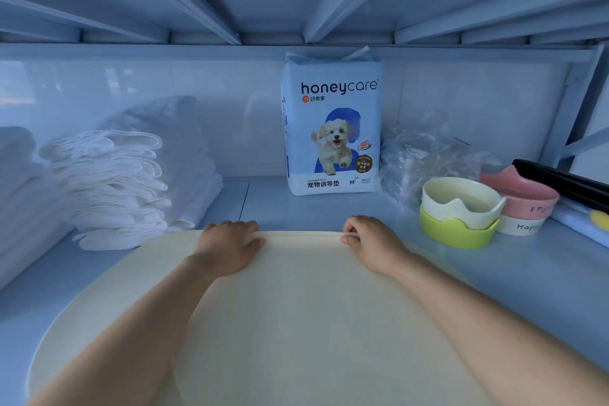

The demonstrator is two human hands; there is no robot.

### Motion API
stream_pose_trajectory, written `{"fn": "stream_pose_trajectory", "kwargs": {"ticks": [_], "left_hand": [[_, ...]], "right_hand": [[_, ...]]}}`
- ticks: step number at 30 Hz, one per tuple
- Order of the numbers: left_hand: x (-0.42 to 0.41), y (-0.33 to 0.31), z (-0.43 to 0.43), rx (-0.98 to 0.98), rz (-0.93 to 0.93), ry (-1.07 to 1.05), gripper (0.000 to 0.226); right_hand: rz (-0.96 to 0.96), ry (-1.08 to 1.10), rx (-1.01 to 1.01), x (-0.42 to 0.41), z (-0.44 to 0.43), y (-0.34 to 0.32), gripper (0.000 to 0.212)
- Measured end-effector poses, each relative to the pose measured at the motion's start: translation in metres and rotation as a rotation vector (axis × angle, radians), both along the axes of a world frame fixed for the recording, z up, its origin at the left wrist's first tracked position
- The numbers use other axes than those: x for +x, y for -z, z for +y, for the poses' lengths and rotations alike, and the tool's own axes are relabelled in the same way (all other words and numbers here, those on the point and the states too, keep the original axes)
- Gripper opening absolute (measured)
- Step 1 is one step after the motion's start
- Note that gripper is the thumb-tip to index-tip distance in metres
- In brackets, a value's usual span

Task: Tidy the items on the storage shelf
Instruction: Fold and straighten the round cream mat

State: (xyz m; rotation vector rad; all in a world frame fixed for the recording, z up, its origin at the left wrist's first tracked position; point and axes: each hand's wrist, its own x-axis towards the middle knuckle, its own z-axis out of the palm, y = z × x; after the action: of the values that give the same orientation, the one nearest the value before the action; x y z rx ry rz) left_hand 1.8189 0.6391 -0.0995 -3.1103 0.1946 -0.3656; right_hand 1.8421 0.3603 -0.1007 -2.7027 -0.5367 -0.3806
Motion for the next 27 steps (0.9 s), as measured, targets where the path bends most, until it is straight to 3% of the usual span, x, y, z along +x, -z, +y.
{"fn": "stream_pose_trajectory", "kwargs": {"ticks": [5,10,14,18,23,27], "left_hand": [[-0.009,0.003,-0.003,-0.093,-0.031,-0.007,0.026],[-0.015,0.004,-0.006,-0.065,-0.072,-0.089,0.032],[-0.018,0.008,-0.012,0.053,-0.224,-0.212,0.035],[-0.028,0.011,-0.013,-0.096,-0.238,-0.262,0.048],[-0.047,0.013,-0.017,-0.323,-0.105,-0.271,0.042],[-0.062,0.007,-0.020,-0.286,-0.087,-0.418,0.044]], "right_hand": [[-0.009,-0.030,-0.024,0.006,-0.002,0.000,0.012],[-0.051,-0.067,-0.029,0.021,0.000,-0.012,0.010],[-0.081,-0.103,-0.034,0.037,0.009,-0.019,0.010],[-0.031,-0.128,0.060,0.044,0.007,-0.001,0.015],[-0.077,-0.223,0.056,0.039,0.007,0.002,0.025],[-0.070,-0.333,0.052,0.023,0.016,0.004,0.026]]}}
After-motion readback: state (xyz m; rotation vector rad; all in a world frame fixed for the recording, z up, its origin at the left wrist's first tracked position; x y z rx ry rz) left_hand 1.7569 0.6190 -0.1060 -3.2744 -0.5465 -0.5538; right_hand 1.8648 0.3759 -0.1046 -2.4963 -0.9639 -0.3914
